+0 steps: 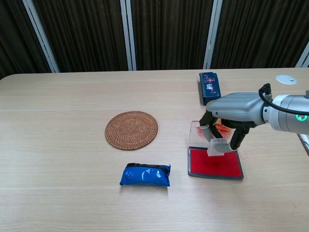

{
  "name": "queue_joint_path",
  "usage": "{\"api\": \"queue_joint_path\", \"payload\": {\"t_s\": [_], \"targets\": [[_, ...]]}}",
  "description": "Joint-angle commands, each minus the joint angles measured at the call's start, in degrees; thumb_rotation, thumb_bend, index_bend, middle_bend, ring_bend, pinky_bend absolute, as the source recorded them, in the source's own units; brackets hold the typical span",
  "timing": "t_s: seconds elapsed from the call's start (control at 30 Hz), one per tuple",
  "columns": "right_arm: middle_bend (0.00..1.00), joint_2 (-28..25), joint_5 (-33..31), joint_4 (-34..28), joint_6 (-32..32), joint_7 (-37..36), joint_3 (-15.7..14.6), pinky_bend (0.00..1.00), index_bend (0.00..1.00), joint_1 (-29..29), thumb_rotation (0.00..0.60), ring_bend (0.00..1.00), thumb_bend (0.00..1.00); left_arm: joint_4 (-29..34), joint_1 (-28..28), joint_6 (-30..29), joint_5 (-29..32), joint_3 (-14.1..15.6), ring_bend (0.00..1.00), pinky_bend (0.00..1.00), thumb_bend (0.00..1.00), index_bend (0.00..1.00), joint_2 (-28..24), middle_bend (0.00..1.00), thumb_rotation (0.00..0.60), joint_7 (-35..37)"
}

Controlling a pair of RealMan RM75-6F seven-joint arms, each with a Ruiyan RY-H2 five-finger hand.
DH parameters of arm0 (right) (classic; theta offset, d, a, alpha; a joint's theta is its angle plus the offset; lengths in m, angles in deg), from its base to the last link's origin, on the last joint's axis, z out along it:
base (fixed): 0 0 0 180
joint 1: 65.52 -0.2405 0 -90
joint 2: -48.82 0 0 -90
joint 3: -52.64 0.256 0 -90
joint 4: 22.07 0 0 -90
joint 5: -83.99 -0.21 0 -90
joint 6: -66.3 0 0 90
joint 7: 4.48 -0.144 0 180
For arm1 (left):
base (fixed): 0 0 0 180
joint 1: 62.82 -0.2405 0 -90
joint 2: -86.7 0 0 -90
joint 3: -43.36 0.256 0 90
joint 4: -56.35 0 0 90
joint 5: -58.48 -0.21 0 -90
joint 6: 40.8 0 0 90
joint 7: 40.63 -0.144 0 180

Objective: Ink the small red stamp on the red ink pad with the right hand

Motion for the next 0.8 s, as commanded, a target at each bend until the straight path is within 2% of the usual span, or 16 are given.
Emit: {"api": "queue_joint_path", "payload": {"t_s": [0.03, 0.8], "targets": [[0.60, 0.2, -0.7, 0.1, -0.8, 0.7, -0.7, 1.00, 0.55, -0.3, 0.600, 0.89, 0.57, 0.0, 0.1, 0.1, 0.1, 0.1, 0.00, 0.00, 0.00, 0.00, 0.1, 0.00, 0.600, -0.1], [0.61, 3.2, -0.7, 2.8, -4.0, 3.0, -5.3, 1.00, 0.56, -1.0, 0.600, 0.89, 0.58, 0.2, 0.2, -0.6, -0.1, 0.5, 0.00, 0.00, 0.00, 0.00, -0.1, 0.00, 0.600, 0.2]]}}
